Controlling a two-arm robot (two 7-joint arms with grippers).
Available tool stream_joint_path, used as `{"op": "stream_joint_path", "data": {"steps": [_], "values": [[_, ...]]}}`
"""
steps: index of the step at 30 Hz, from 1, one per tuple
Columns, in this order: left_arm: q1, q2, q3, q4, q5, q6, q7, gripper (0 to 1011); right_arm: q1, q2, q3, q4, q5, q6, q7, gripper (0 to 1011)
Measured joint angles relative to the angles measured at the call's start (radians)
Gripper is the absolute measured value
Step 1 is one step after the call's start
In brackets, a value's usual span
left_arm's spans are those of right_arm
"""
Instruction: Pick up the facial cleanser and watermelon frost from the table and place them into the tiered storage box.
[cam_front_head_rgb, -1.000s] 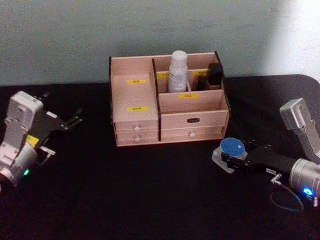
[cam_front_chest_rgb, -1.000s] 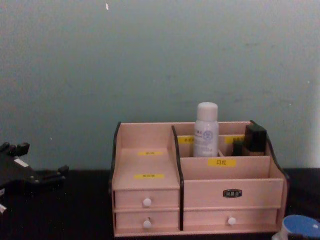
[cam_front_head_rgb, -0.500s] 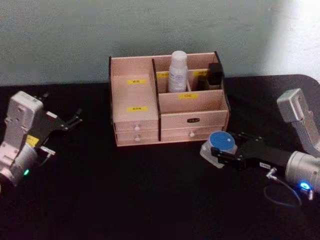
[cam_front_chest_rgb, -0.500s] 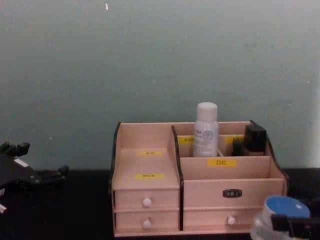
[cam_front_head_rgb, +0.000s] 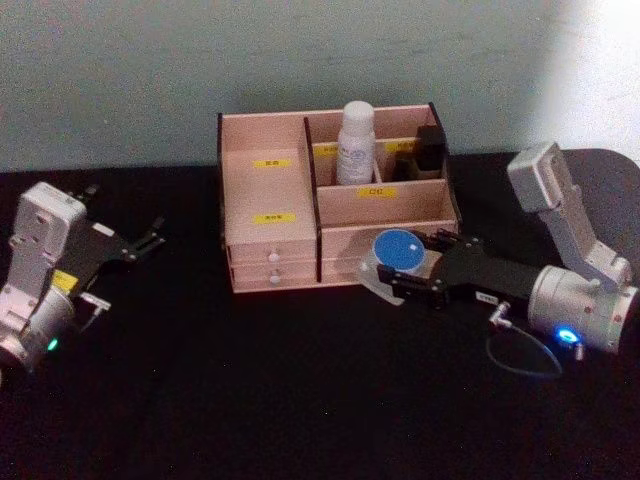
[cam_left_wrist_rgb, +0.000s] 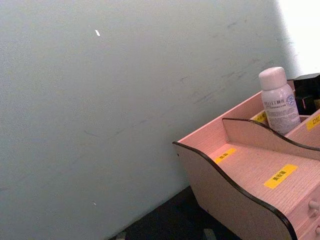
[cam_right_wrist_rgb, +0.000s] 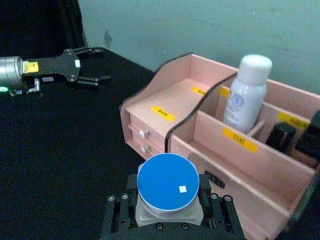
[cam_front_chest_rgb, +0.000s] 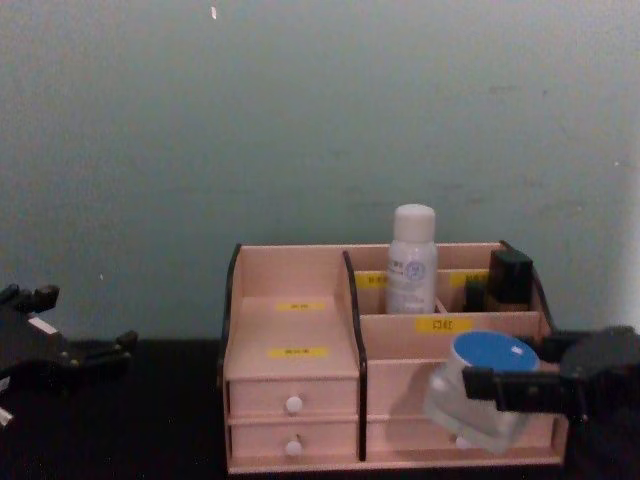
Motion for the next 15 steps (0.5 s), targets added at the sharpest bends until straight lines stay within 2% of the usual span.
{"op": "stream_joint_path", "data": {"steps": [15], "values": [[0.0, 0.0, 0.0, 0.0, 0.0, 0.0, 0.0, 1001, 0.139, -0.072, -0.074, 0.088, -0.035, 0.0, 0.029, 724]]}}
